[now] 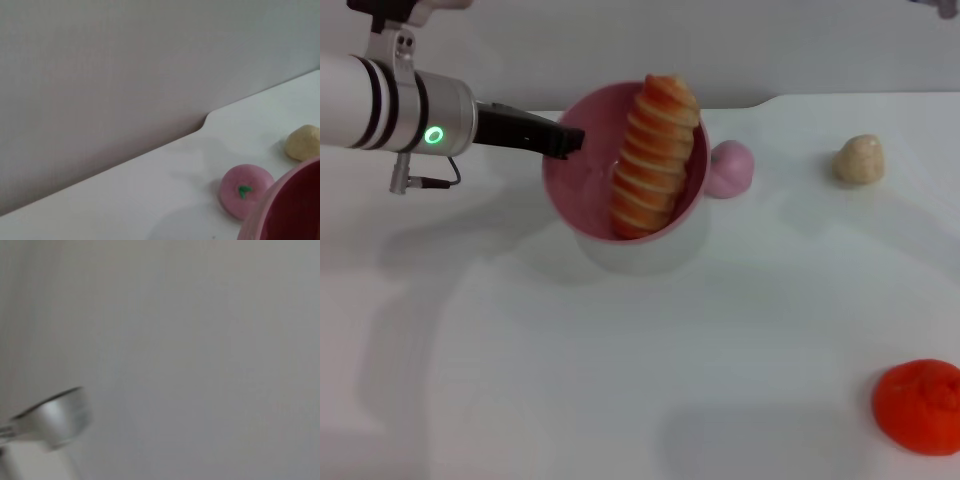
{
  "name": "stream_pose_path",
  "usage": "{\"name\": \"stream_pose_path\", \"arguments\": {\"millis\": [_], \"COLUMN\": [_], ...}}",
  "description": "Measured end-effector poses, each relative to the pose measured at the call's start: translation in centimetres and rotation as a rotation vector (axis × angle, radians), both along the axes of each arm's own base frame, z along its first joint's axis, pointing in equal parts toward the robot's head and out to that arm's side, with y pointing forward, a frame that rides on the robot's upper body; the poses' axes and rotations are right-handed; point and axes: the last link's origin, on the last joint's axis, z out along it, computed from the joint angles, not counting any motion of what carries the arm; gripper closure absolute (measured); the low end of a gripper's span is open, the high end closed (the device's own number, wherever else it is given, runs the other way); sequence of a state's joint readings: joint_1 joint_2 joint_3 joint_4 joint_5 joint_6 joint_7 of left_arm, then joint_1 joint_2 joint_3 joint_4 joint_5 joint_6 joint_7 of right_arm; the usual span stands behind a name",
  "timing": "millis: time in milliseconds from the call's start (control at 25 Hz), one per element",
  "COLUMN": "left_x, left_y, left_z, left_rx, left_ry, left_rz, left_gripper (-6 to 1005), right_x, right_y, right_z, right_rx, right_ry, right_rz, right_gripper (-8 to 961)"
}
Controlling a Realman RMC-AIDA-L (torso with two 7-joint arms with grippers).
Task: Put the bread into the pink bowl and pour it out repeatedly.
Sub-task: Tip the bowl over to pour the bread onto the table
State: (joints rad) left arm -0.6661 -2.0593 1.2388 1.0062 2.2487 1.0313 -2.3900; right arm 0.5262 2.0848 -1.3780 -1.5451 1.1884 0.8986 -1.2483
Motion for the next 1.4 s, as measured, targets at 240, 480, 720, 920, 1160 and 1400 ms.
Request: {"name": "stream_pose_path", "arguments": {"millis": [240,480,720,920,1160,1400], "left_x": [0.5,2.4,4.2,4.4,4.9,5.3], "left_y": [0.2,0.4,0.1,0.0,-0.5,-0.8], "left_z": [-0.9,-2.7,-5.1,-6.1,-7.4,-8.0], "left_rx": [0.020,0.049,0.070,0.101,0.152,0.185], "left_ry": [0.022,0.023,0.045,0.049,0.041,0.051], "left_rz": [-0.028,-0.102,-0.189,-0.212,-0.257,-0.295], "left_gripper": [962,962,961,961,961,961], "right_x": [5.0,9.2,11.2,12.8,14.4,15.9], "right_y": [1.7,2.7,2.7,2.3,1.8,0.8], "right_z": [1.7,2.9,4.4,4.4,4.2,4.4], "right_rx": [0.189,0.303,0.396,0.421,0.431,0.475], "right_ry": [0.133,0.184,0.228,0.304,0.350,0.391], "right_rz": [-0.122,-0.226,-0.260,-0.249,-0.229,-0.193], "right_gripper": [510,513,515,515,515,515]}}
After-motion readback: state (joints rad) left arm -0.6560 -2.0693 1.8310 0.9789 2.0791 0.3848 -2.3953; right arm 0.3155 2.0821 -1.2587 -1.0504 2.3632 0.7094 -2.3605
